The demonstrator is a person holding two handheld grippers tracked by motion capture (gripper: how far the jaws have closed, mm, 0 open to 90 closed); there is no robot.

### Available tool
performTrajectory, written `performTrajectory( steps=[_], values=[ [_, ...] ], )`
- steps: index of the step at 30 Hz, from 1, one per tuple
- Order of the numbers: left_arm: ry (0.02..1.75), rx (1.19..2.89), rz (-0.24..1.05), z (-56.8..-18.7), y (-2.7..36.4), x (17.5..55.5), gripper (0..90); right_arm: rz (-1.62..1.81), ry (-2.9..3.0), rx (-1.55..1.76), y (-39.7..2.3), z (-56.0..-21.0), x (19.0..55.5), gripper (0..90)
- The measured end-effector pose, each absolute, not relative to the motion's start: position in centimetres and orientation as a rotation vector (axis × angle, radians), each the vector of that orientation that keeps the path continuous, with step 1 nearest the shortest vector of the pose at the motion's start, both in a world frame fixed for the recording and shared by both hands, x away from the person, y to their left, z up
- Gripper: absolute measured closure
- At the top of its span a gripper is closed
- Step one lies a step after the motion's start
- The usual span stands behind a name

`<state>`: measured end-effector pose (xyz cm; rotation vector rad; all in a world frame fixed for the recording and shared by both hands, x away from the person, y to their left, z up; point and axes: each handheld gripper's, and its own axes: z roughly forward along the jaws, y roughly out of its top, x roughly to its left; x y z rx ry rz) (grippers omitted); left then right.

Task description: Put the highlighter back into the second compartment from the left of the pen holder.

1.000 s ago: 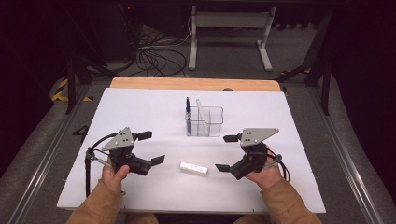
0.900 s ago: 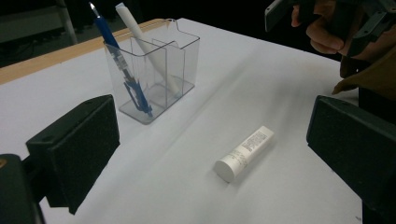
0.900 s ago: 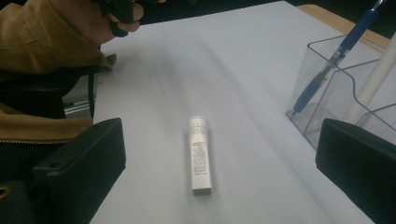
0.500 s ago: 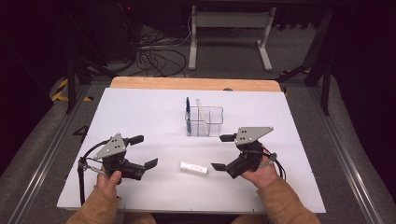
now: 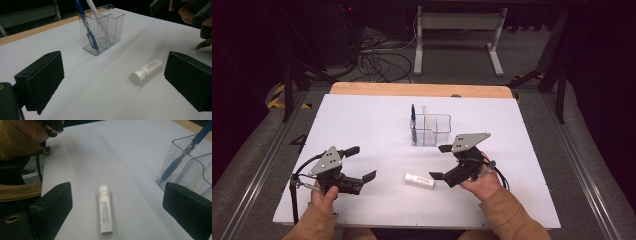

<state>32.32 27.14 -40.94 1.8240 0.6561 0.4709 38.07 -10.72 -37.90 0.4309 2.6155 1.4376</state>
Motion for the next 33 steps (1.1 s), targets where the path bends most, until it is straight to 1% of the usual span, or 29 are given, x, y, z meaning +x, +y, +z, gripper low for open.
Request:
performTrajectory(
  steps=[14, 20, 33],
  values=[
    [0.671, 1.816, 0.471, -41.1, 27.6, 32.3, 3.7, 1.284, 2.707, 0.431, -7.6, -38.4, 38.9, 13.0],
    [0.668, 1.820, 0.476, -41.1, 27.7, 32.3, 3.8, 1.208, 2.742, 0.420, -6.4, -38.9, 39.3, 17.4],
    [0.671, 1.828, 0.474, -41.2, 27.6, 32.4, 3.8, 1.047, 2.832, 0.416, -3.9, -40.0, 39.6, 22.1]
  ],
)
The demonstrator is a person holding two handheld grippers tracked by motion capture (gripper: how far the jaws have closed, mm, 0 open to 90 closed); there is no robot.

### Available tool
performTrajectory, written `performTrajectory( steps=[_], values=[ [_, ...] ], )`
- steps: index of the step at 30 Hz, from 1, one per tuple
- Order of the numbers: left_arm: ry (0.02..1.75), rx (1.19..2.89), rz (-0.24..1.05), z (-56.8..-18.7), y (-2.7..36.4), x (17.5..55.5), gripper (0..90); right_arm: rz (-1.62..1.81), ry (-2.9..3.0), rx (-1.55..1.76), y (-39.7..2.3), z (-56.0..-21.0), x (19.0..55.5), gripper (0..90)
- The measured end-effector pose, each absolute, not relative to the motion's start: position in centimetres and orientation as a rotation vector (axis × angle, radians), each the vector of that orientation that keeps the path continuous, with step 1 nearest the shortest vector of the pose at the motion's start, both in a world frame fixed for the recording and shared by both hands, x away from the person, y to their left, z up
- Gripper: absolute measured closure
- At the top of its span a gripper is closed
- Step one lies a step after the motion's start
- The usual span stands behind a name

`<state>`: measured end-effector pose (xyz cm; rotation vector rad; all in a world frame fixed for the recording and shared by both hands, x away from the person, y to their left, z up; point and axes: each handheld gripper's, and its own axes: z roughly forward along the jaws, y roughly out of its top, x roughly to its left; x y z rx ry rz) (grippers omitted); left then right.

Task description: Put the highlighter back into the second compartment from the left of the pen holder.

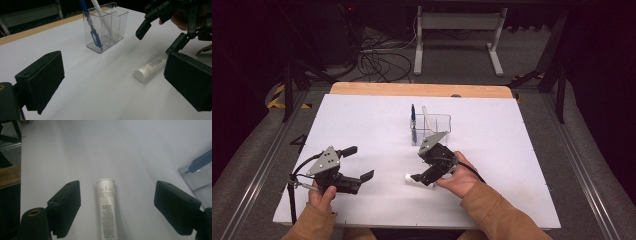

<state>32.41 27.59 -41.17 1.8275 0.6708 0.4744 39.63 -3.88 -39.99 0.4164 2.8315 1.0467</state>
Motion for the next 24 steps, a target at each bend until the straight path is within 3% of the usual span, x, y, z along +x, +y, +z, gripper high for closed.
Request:
performTrajectory(
  steps=[24],
  values=[
    [0.669, 1.839, 0.484, -41.2, 27.8, 32.6, 4.0, 0.786, 2.948, 0.354, -0.7, -42.2, 39.8, 33.5]
  ],
)
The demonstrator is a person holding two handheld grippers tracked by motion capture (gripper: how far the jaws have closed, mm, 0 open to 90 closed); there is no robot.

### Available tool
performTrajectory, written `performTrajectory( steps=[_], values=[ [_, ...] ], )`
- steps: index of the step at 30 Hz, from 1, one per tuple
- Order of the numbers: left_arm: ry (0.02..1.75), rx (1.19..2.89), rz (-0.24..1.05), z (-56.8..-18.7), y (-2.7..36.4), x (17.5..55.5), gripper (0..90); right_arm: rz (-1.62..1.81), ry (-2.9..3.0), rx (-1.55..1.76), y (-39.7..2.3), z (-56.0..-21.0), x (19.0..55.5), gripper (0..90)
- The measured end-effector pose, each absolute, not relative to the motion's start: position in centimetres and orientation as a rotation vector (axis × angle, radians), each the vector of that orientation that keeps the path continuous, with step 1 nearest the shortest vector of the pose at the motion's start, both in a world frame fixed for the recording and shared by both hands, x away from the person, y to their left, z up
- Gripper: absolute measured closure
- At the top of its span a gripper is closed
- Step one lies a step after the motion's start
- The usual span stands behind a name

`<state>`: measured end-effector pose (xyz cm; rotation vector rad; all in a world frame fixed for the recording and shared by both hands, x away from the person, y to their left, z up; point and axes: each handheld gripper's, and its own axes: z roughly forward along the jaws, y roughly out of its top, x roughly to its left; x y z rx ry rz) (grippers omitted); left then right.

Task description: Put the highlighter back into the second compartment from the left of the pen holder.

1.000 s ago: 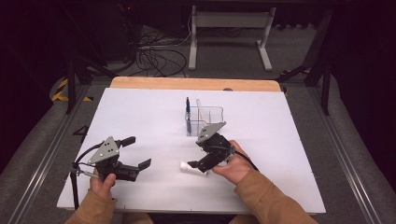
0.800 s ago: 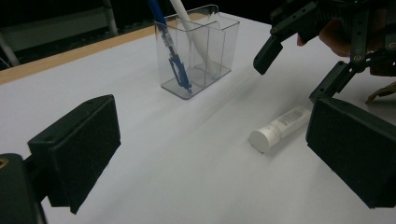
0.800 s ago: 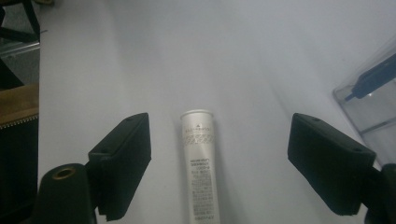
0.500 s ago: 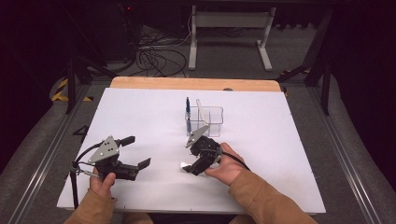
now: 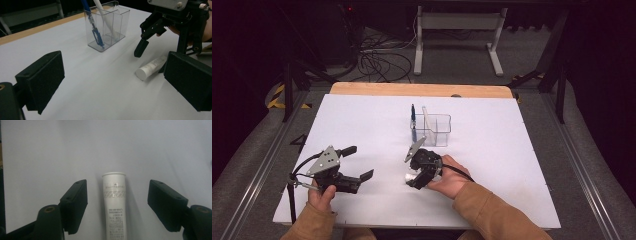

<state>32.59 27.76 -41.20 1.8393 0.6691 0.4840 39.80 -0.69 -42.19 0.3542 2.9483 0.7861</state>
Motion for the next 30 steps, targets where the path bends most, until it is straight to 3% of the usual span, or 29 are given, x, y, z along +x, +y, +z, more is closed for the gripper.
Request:
performTrajectory(
  steps=[25, 30],
  values=[
    [0.668, 1.839, 0.486, -41.2, 27.8, 32.6, 4.4, 0.559, 2.990, 0.257, 0.4, -43.3, 39.5, 64.9],
    [0.668, 1.838, 0.483, -41.2, 27.7, 32.6, 4.4, 0.550, 3.000, 0.290, 0.5, -43.3, 39.6, 66.6]
  ],
)
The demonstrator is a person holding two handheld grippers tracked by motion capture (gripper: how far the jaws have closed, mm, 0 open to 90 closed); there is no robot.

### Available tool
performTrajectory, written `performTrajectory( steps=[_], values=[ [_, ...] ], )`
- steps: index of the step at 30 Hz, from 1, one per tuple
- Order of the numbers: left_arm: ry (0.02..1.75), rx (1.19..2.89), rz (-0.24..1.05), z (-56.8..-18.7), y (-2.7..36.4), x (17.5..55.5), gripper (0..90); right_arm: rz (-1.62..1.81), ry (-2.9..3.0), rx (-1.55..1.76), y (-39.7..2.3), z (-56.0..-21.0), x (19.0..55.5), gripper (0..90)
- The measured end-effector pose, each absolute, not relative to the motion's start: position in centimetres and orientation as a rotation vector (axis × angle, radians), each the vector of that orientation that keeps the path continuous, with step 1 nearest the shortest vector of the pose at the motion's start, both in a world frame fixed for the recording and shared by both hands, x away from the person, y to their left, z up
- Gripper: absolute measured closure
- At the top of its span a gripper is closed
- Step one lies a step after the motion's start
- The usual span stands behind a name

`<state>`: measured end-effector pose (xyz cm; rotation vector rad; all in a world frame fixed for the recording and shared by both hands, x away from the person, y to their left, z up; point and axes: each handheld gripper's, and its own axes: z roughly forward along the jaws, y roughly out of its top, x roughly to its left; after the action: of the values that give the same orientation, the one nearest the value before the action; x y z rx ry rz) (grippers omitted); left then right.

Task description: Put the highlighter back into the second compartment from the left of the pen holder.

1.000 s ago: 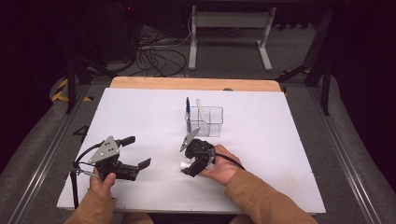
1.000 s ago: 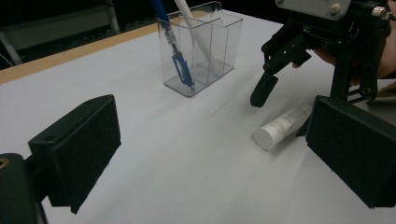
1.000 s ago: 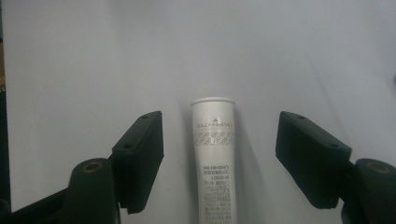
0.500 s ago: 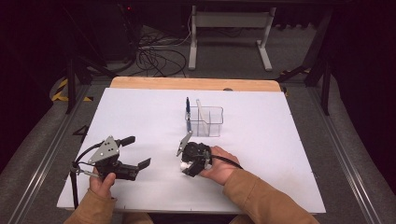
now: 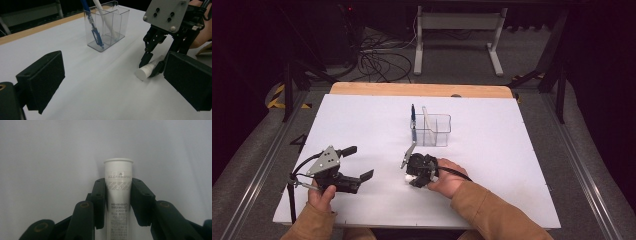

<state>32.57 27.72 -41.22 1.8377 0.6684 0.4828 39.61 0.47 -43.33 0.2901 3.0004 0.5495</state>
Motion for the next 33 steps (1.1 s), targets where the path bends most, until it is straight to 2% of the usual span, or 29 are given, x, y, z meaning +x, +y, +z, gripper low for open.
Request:
performTrajectory(
  steps=[33],
  values=[
    [0.672, 1.836, 0.476, -41.24, 27.63, 32.54, 4.4, 0.511, 2.986, 0.284, 0.74, -43.29, 39.35, 67.7]
  ],
)
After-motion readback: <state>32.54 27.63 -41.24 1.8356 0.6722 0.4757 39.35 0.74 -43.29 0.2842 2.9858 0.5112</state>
